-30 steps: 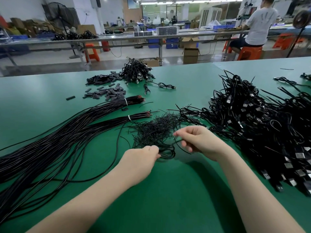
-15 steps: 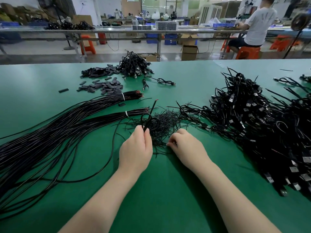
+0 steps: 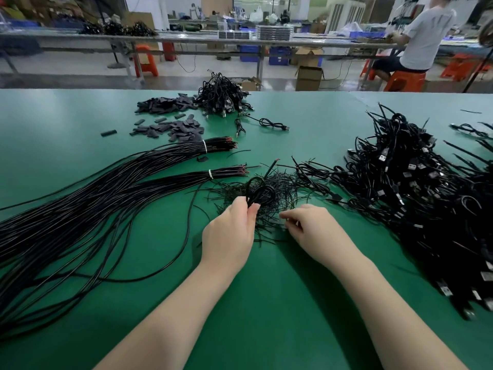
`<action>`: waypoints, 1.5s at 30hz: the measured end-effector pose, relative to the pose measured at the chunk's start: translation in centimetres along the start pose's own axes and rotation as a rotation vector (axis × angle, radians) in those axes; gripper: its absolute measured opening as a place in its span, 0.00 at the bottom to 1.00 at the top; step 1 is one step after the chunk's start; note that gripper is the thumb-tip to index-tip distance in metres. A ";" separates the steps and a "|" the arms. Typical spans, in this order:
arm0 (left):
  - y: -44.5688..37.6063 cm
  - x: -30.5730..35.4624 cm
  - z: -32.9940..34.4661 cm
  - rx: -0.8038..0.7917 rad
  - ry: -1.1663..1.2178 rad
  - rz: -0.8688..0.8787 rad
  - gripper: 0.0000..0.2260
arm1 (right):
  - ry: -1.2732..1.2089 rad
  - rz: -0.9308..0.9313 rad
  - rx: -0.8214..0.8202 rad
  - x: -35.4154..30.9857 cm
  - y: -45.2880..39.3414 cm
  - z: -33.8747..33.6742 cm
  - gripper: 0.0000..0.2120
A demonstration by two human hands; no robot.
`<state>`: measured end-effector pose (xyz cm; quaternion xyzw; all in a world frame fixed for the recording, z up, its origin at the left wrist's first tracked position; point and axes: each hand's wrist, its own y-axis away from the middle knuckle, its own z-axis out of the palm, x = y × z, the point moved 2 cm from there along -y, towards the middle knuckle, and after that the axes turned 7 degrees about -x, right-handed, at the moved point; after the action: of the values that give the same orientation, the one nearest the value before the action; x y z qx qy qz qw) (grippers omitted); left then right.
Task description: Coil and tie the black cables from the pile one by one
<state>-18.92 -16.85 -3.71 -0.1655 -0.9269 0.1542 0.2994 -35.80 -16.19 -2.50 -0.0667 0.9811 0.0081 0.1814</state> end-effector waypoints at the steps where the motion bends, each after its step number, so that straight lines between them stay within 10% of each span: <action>1: 0.0 0.0 -0.1 -0.007 -0.007 -0.012 0.25 | 0.047 0.009 -0.018 -0.1 0.0 0.1 0.14; 20: 0.0 0.5 0.1 -0.089 -0.002 0.018 0.14 | 0.287 0.194 0.083 1.4 0.1 -0.5 0.09; 32: -0.1 0.3 0.5 -0.108 -0.088 0.015 0.14 | -0.127 -0.239 0.349 -3.7 1.4 -3.7 0.03; 45: 0.0 0.9 1.1 -0.182 -0.312 0.174 0.14 | -0.028 -0.327 0.310 -3.3 1.5 -4.3 0.04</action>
<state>-20.25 -16.69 -4.13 -0.2455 -0.9544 0.1189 0.1215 -34.47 -14.41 2.72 -0.1958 0.9441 -0.1715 0.2022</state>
